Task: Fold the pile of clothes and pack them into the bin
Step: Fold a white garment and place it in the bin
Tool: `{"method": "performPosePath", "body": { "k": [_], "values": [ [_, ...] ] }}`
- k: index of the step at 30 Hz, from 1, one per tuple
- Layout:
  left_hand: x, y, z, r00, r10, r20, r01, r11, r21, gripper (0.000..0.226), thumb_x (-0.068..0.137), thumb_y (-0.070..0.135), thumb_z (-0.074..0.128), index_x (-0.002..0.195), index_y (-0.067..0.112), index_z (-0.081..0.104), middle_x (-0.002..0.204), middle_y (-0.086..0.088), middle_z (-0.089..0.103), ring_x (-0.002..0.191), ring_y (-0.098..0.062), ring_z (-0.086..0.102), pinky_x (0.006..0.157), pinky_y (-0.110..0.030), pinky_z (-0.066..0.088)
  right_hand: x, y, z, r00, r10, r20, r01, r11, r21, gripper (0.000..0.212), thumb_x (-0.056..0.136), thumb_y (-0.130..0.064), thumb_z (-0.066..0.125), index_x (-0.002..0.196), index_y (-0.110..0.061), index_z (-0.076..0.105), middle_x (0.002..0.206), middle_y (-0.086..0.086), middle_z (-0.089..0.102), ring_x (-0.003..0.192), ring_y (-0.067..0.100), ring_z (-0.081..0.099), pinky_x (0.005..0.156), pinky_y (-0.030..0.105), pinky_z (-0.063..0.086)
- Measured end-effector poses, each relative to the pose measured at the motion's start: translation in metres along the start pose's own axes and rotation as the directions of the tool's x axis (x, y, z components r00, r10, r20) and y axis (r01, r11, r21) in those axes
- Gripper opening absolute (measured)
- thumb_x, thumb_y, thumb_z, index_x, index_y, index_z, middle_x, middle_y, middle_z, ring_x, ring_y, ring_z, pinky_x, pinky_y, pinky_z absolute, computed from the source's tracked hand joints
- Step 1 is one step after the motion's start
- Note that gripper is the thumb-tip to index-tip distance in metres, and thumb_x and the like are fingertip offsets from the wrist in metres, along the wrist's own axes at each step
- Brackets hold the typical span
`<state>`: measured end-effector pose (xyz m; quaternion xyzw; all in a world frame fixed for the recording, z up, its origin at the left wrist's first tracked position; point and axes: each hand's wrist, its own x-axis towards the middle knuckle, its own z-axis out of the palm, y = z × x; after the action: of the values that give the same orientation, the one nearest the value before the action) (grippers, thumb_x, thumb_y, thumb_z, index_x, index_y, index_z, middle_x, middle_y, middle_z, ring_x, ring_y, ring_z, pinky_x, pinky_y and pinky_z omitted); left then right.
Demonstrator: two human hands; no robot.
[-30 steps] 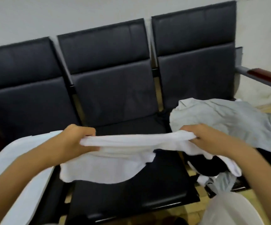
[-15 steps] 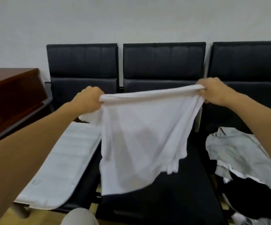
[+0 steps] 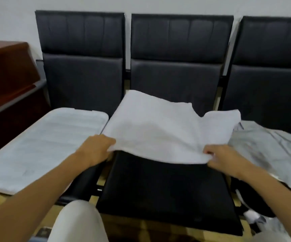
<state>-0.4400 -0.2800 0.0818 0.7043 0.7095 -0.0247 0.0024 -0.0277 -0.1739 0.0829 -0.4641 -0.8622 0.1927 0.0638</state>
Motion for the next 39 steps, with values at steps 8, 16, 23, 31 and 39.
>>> {"method": "performPosePath", "body": {
  "k": [8,16,23,31,39],
  "values": [
    [-0.023,0.047,0.077,0.88,0.151,0.449,-0.048,0.971,-0.234,0.05,0.076,0.078,0.057,0.097,0.032,0.055,0.092,0.014,0.057,0.084,-0.008,0.055,0.073,-0.027,0.046,-0.018,0.025,0.093,0.79,-0.024,0.613,-0.277,0.877,0.392,0.023,0.087,-0.031,0.075,0.094,-0.009,0.075,0.084,0.003,0.076,0.076,0.012,0.068,0.072,0.024,0.053],
    [0.06,0.135,0.109,0.871,0.319,0.373,-0.16,0.903,-0.399,0.025,0.093,0.06,0.047,0.089,0.036,0.053,0.091,0.018,0.052,0.077,0.0,0.05,0.071,-0.021,0.042,0.037,0.083,0.084,0.806,0.588,0.062,-0.586,0.809,-0.048,0.028,0.096,-0.038,0.049,0.104,-0.012,0.059,0.095,0.003,0.061,0.09,0.022,0.059,0.072,0.033,0.048],
    [0.191,0.245,0.119,0.92,0.383,0.088,-0.279,0.794,-0.54,0.017,0.099,0.036,0.051,0.112,0.027,0.055,0.107,0.009,0.054,0.098,-0.013,0.053,0.093,-0.036,0.047,0.044,0.123,0.085,0.721,0.691,0.051,-0.634,0.629,0.45,0.053,0.088,-0.018,0.064,0.133,-0.012,0.036,0.112,0.009,0.057,0.099,0.025,0.056,0.074,0.028,0.049],
    [0.281,0.371,0.113,0.911,0.304,0.278,-0.022,0.71,-0.704,0.052,0.087,0.071,0.044,0.118,0.031,0.057,0.11,0.005,0.062,0.115,-0.022,0.055,0.107,-0.042,0.039,0.043,0.142,0.072,0.668,0.656,0.35,-0.257,-0.238,0.937,0.037,0.08,0.001,0.071,0.114,-0.004,0.057,0.091,0.011,0.067,0.066,0.017,0.059,0.052,0.025,0.052],
    [0.303,0.387,0.084,0.912,0.278,0.3,0.218,0.292,-0.931,0.021,0.087,0.034,0.071,0.085,0.014,0.065,0.075,-0.001,0.055,0.071,-0.013,0.054,0.064,-0.024,0.045,0.028,0.136,0.039,0.792,0.424,0.44,-0.15,-0.563,0.813,0.034,0.083,-0.025,0.076,0.109,-0.005,0.072,0.097,0.013,0.076,0.081,0.023,0.075,0.071,0.033,0.06]
  ]
}}
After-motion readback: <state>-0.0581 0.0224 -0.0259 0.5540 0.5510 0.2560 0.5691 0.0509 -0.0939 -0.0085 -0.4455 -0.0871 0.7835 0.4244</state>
